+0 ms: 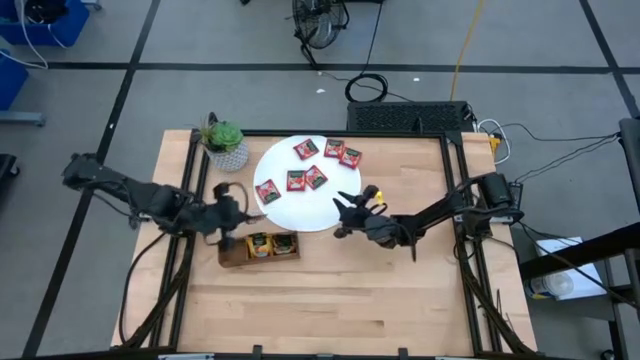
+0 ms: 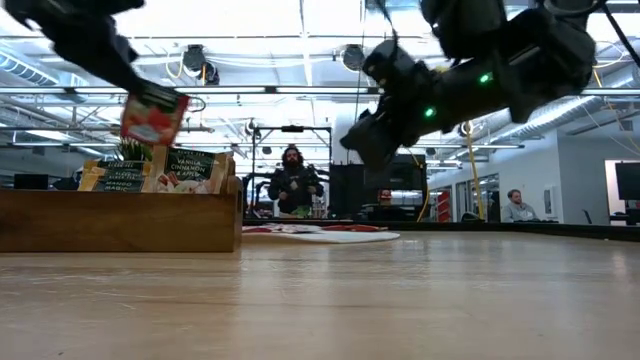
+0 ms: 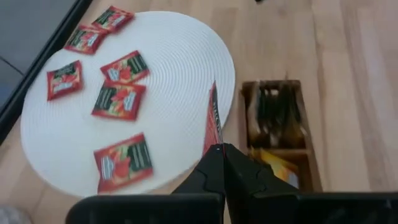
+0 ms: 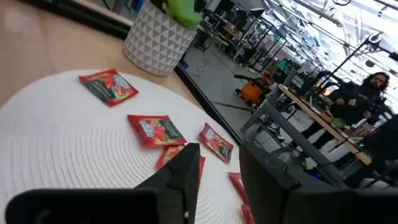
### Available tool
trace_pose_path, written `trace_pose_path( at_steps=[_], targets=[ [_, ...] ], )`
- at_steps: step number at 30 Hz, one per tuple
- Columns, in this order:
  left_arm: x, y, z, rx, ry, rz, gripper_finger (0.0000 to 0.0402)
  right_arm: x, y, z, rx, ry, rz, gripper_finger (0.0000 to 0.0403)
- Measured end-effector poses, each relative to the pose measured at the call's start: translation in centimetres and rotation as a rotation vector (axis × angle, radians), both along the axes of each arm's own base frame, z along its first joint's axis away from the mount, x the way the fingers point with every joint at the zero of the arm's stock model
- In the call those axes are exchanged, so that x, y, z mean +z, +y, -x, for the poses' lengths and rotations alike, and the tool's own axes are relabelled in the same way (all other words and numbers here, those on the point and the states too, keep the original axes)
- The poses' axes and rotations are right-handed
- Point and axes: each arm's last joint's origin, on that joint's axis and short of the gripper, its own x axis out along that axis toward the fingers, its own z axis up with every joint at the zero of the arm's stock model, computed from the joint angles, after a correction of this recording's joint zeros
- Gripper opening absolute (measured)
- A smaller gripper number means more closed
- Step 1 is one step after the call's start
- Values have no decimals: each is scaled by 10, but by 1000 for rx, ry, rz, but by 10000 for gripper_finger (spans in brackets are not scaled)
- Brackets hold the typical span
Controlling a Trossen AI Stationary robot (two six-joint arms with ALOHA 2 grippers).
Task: Pick & Place Tea
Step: Put the red tea bag into the left section of the wooden organizer
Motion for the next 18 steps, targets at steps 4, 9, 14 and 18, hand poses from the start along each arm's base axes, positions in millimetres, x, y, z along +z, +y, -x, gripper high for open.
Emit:
trace_pose_path(
  at_steps=[4,9,14,18],
  targets=[
    [-3,-16,16,30,4,22,1,0,-2,13,-2,-16,-27,95],
    [-7,-36,30,11,-20,92,0,2,-4,25,-3,-34,-47,95],
    [-17,-48,43,58,-11,226,0,2,-4,27,2,-37,-51,93],
    [-27,-50,50,174,48,241,0,2,-2,26,73,-47,-78,93]
  ],
)
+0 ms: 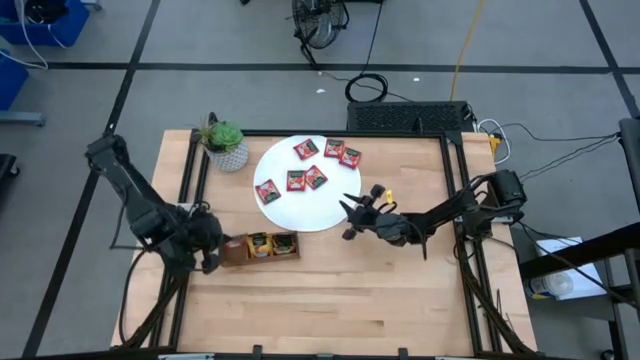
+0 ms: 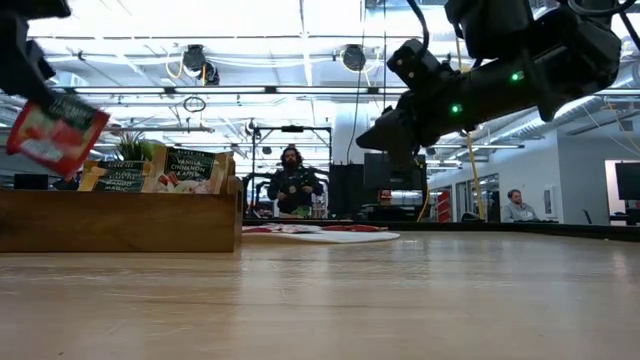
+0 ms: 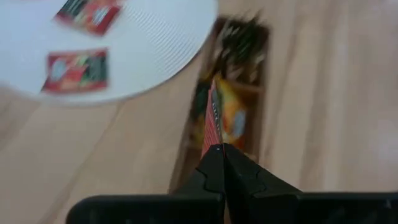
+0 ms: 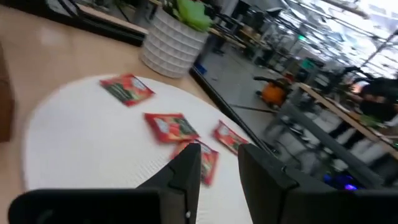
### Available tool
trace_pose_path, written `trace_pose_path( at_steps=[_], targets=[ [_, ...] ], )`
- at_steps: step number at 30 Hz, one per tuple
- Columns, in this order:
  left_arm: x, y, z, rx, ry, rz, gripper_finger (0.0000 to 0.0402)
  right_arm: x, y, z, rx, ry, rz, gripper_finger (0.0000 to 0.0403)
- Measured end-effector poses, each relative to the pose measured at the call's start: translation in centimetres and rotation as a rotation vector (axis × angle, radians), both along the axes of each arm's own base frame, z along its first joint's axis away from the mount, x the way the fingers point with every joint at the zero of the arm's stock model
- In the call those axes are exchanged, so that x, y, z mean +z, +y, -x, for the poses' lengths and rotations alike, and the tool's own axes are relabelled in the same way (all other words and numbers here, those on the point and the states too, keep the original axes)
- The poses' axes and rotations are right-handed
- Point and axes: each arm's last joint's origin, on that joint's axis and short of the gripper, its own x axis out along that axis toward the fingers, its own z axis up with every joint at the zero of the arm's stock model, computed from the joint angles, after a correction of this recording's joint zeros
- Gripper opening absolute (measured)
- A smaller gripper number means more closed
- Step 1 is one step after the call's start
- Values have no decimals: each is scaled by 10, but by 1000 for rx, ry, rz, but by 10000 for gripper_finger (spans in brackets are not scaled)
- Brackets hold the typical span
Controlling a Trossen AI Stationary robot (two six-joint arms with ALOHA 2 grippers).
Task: Pick & Place Tea
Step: Put the red tea bag into the left section of the wooden organizer
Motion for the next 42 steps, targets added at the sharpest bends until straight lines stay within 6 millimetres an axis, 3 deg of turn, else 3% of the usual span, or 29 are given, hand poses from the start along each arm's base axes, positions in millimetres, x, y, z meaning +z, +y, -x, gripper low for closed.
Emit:
trace_pose_path(
  at_steps=[10,23,35,42],
  targets=[
    [-18,-13,-7,73,138,9,0,1,1,-1,25,-20,-14,89],
    [-44,-26,-19,29,238,-220,2,1,1,-1,26,-20,-14,89],
    [-51,-28,-23,45,244,-273,3,1,1,-1,26,-21,-15,89],
    [-51,-25,-25,130,236,-234,27,1,1,-1,26,-21,-15,89]
  ],
)
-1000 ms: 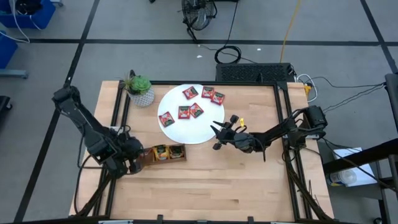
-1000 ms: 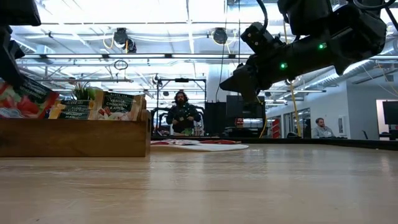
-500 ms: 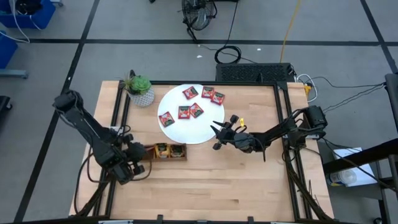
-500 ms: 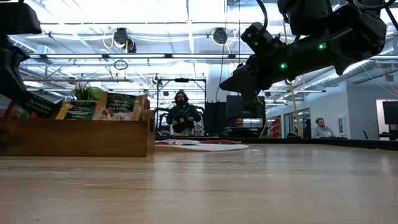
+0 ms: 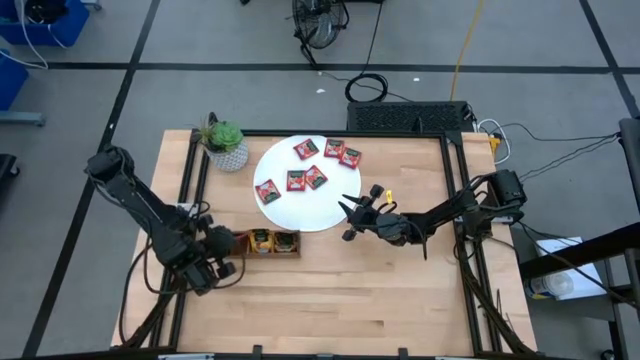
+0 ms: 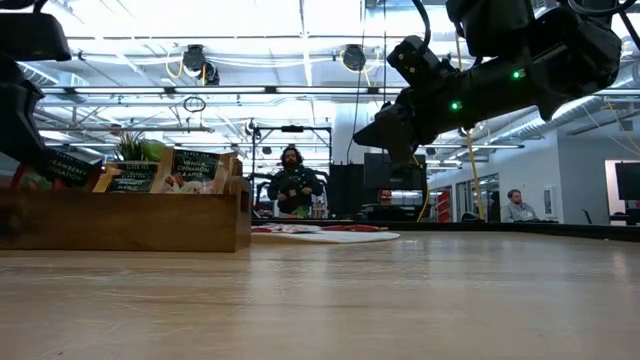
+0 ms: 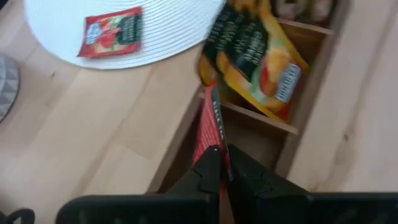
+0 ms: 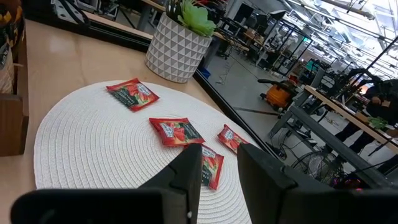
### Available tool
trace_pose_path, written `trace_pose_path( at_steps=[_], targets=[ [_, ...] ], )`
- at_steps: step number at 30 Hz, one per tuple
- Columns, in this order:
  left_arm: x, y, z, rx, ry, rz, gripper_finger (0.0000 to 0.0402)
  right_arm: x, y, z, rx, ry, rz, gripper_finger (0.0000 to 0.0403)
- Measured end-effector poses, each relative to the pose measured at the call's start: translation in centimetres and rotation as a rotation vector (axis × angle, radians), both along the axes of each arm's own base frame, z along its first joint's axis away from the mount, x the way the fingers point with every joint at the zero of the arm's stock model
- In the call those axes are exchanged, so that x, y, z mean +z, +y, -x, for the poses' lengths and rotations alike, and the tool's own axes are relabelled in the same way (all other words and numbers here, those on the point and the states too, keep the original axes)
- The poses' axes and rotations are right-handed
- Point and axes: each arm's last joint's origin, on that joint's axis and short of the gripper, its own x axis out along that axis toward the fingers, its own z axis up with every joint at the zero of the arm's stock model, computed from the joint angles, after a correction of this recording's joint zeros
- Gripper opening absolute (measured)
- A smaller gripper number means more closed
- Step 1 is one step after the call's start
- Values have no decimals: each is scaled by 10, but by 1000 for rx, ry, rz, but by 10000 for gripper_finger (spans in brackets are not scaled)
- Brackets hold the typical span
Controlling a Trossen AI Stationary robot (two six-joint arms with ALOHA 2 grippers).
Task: Pick & Place Tea
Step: Put the red tea bag into the left section of the wooden organizer
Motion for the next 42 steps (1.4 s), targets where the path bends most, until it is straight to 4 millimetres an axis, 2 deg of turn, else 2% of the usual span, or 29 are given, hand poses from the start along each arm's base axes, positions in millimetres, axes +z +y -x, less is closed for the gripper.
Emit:
trace_pose_path(
  at_steps=[19,23,29,33,39,42],
  targets=[
    [-1,10,-6,146,29,69,37,0,0,0,0,0,0,89],
    [-1,11,-7,177,20,77,75,0,0,0,1,0,0,89],
    [0,15,-10,179,30,66,167,0,1,-1,50,-7,-20,89],
    [6,22,-12,175,14,39,213,0,2,-1,73,-17,-30,89],
    [33,29,-22,151,-80,35,246,0,2,-1,73,-16,-29,89],
    [42,25,-28,64,-21,191,249,0,2,-1,72,-17,-29,89]
  ],
)
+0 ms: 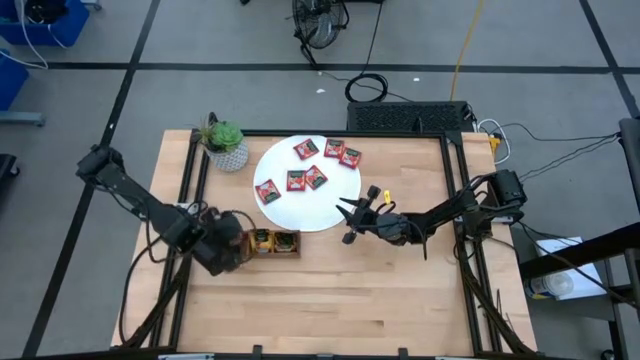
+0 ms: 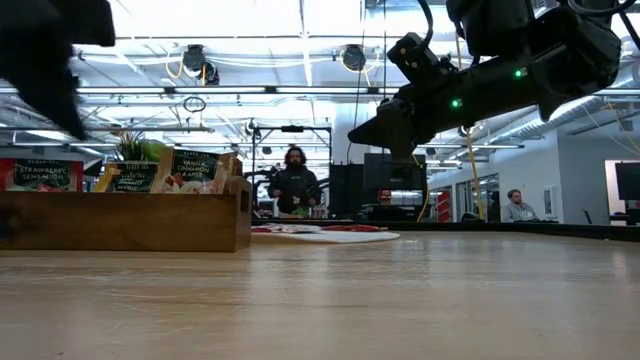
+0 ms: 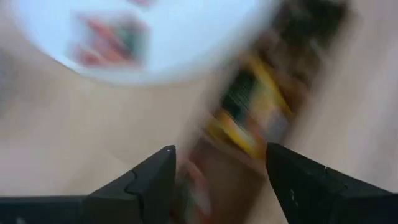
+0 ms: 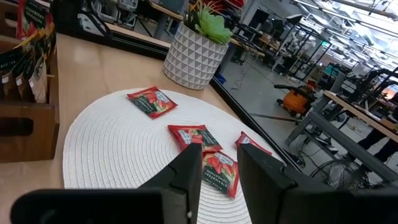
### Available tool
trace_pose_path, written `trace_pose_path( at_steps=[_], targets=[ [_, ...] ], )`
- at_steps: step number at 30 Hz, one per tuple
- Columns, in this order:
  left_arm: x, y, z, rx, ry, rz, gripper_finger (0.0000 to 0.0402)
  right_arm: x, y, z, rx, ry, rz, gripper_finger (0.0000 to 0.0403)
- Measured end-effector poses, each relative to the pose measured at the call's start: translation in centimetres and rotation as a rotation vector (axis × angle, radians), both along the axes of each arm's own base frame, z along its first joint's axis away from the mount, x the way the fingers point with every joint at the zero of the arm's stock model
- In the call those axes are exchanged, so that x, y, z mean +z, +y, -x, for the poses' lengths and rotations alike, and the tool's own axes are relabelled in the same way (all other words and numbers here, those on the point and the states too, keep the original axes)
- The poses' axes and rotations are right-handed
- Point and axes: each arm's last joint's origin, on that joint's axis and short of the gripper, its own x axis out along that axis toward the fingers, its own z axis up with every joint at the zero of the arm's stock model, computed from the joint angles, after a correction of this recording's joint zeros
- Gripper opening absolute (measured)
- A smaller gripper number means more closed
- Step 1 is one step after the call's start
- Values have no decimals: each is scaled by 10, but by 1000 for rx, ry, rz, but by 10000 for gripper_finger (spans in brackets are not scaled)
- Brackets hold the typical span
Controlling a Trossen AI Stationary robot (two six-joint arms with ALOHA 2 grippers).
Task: Pick & Place Tea
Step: Put the red tea bag into the left section of the wooden organizer
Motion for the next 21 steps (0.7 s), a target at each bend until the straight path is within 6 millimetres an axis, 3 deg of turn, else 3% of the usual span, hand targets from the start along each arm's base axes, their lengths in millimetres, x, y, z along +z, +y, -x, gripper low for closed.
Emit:
trace_pose_path(
  at_steps=[4,10,11,21],
  targets=[
    [3,-8,-14,-166,131,185,205,0,0,0,0,0,0,89],
    [-14,-8,-26,-258,361,177,32,0,0,0,0,1,1,89],
    [-16,-6,-26,-246,386,161,17,0,0,0,0,2,1,89],
    [-19,4,-30,-231,406,106,7,-1,0,0,-1,14,3,89]
  ],
)
